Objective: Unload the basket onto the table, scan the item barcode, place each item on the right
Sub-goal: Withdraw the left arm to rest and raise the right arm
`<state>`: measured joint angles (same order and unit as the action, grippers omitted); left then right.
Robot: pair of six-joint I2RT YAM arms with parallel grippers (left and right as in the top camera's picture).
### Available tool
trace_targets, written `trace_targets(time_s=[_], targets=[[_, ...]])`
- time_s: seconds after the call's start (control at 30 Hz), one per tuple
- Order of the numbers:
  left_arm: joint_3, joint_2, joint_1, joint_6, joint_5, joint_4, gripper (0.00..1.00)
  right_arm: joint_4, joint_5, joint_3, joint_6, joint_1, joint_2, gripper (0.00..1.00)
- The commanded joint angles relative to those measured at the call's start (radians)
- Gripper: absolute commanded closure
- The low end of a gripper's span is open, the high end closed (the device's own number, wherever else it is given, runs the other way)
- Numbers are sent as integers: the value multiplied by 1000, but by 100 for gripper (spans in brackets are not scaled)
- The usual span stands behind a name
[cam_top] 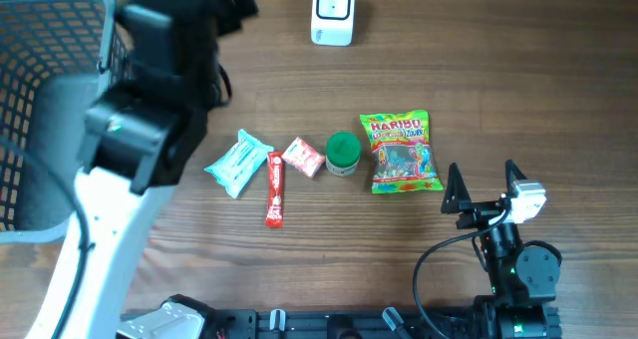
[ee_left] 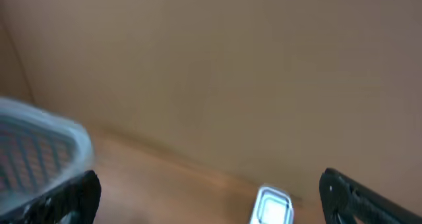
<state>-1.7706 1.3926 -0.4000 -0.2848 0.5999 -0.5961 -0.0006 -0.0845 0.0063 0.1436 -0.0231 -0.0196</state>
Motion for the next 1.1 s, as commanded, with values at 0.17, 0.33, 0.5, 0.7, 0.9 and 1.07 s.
trace_targets(time_s=[0.17, 0.33, 0.5, 0.7, 0.9, 1.07], targets=[[-123, -9, 107, 436, 294, 192, 0, 7, 10, -1, -13, -4, 0, 0], [-123, -1, 177, 435, 295, 250, 0, 12, -101, -1, 245, -4, -3, 0], [-123, 8, 202, 436, 295, 315, 0, 30, -306, -1, 692, -4, -24, 0], [-121, 8, 202, 409, 271, 183, 0, 129, -447, -1, 863, -4, -29, 0], [-111, -38, 202, 347, 252, 122, 0, 72, -484, 106, 726, -4, -58, 1], [-70, -124, 202, 347, 247, 124, 0, -99, -485, 289, 623, -4, -213, 1]])
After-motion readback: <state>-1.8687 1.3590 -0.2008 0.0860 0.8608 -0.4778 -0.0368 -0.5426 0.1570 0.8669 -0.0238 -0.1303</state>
